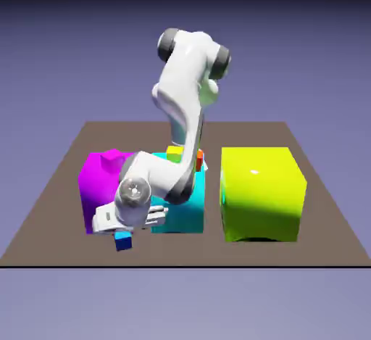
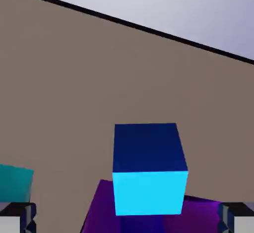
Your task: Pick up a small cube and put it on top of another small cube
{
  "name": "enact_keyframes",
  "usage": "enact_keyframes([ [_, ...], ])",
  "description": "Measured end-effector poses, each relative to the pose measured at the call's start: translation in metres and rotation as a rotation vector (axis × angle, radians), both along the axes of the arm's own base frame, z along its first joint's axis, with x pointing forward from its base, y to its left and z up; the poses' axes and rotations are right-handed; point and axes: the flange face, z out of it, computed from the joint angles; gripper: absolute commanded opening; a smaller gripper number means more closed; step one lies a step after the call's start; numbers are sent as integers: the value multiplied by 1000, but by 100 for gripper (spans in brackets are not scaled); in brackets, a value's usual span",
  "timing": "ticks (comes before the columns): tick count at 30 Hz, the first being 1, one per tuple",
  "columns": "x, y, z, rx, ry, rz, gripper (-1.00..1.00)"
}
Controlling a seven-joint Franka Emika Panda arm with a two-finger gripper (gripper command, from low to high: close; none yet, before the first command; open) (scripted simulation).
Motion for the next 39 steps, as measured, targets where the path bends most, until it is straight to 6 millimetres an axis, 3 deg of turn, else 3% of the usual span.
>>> enact_keyframes([
  [2,0,-3,-6,-9,34,5,0],
  [5,-28,-13,-54,-9,34,5,0],
  [6,-33,-14,-61,-9,34,5,-100],
  [8,-33,-14,-61,-9,34,4,-100],
  [11,-4,-4,-14,-7,34,3,-100],
  [13,0,-3,-6,-8,34,3,-100],
  [14,4,6,8,12,6,-38,-100],
  [16,-2,-11,42,14,-14,-189,-100],
  [23,-42,-67,169,45,-32,-677,-100],
  [26,-70,-88,225,67,-18,-861,-100],
  [29,-110,-120,272,46,23,-1031,-100],
  [31,-115,-131,265,10,36,-1030,-100],
  [37,-139,-110,214,11,36,-1031,-100],
  [38,-141,-108,210,11,36,-1031,100],
  [39,-141,-108,210,9,36,-1030,100],
])
